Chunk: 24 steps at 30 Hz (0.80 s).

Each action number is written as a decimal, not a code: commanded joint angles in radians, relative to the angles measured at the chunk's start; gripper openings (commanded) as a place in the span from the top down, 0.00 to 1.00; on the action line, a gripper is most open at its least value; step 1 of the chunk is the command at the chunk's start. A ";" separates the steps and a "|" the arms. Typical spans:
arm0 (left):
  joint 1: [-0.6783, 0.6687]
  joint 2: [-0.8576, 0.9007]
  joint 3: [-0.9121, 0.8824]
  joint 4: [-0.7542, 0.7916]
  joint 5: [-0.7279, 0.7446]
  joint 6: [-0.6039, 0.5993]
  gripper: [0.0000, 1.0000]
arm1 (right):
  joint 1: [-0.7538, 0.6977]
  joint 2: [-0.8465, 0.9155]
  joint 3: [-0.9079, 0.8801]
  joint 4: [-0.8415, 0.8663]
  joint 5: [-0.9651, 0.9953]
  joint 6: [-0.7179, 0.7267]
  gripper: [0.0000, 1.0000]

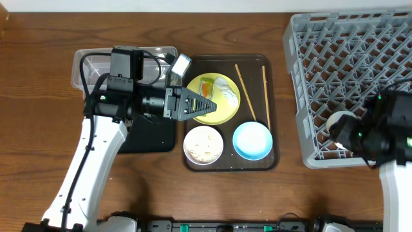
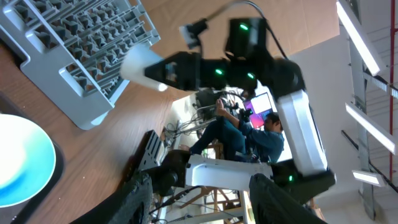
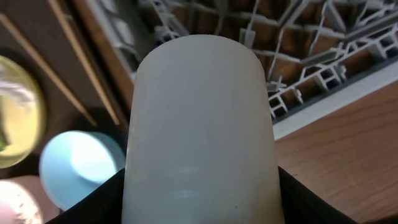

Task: Sort waste into correct bins and load items into the dishwasher rack
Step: 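Place the cup in the dish rack with the right gripper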

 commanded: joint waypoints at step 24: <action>-0.021 -0.001 0.003 -0.054 -0.280 0.018 0.46 | -0.011 0.167 0.116 0.098 -0.380 -0.029 0.01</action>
